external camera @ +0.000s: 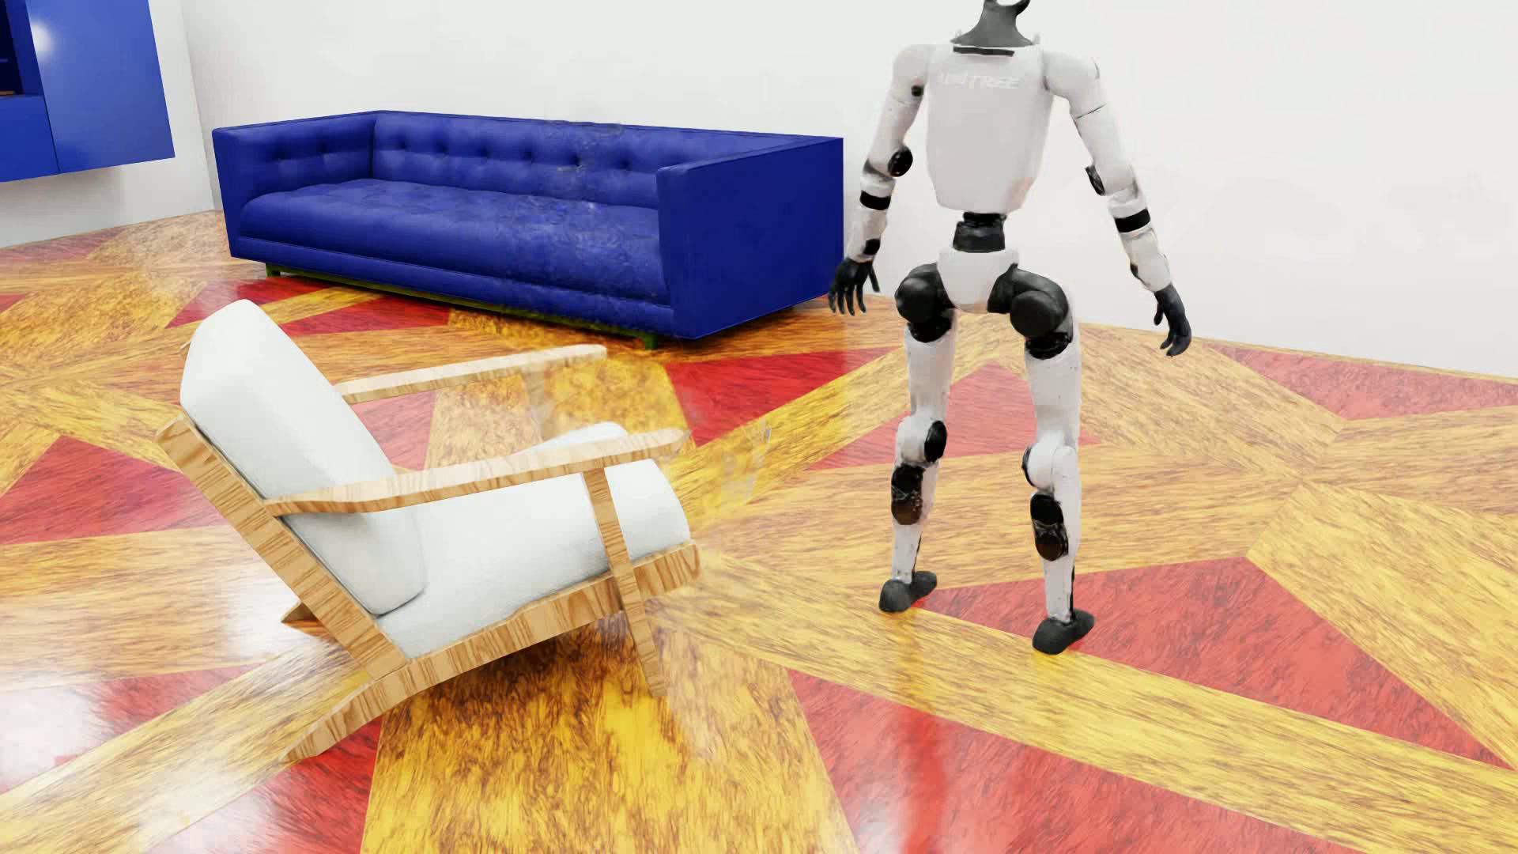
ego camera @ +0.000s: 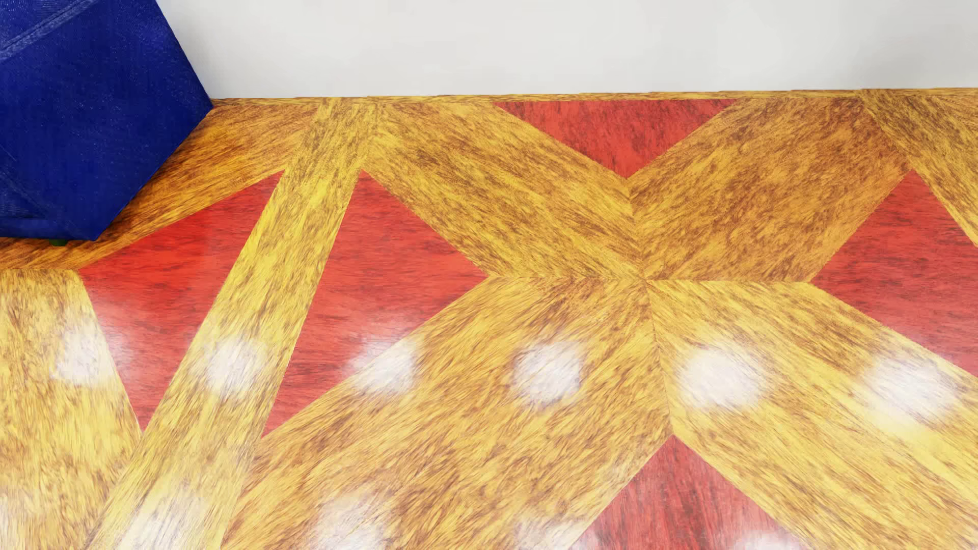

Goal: Sit down on the chair

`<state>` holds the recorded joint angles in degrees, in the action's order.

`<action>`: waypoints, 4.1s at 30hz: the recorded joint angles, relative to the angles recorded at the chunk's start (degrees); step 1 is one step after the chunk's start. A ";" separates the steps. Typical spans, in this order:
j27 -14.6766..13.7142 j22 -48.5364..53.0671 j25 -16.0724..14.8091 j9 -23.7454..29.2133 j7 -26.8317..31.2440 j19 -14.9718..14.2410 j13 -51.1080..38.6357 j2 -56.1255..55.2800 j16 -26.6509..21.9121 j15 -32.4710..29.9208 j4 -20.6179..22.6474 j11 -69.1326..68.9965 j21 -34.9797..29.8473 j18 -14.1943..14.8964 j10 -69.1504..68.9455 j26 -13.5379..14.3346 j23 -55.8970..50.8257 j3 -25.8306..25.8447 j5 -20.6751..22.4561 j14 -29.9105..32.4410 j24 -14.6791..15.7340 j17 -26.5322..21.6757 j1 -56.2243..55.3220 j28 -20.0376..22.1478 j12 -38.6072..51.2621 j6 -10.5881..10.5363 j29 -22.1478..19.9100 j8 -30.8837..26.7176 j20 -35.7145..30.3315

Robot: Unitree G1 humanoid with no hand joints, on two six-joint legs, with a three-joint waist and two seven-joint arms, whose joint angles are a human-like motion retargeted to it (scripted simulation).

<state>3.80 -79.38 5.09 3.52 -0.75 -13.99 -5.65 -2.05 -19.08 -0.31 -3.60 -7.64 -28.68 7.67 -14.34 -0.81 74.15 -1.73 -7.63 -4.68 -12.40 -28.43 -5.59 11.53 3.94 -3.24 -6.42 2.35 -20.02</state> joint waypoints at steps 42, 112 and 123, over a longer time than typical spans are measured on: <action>-2.93 6.76 -1.99 5.61 0.07 1.44 3.12 -15.75 -4.51 10.59 5.58 -32.77 0.37 -7.39 4.97 -2.06 -6.35 3.57 4.24 0.22 -4.31 0.69 7.91 -5.07 -0.57 0.74 -1.46 -1.70 -3.31; -3.48 19.33 4.42 25.16 9.12 6.17 -31.13 -53.13 -5.65 23.39 -0.15 -68.81 -10.82 -7.40 -65.59 -2.94 -16.12 1.53 7.58 -17.29 -7.16 2.41 -52.79 2.37 27.09 1.65 -6.10 -6.98 -7.24; -3.47 17.99 4.90 31.63 13.03 5.12 -41.47 -68.04 -5.31 26.06 1.67 -84.40 -14.94 -8.91 -81.54 -4.09 -18.48 1.71 8.48 -19.26 -5.81 2.61 -67.99 3.12 40.06 1.43 -6.79 -9.32 -12.54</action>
<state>0.33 -61.40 9.99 35.14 12.28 -8.87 -47.12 -70.09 -24.39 25.75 -1.92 -92.04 -43.62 -1.24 -95.88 -4.90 55.68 -0.02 0.86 -23.94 -18.21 -25.83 -73.58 14.66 44.00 -1.80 -13.20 -6.97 -32.56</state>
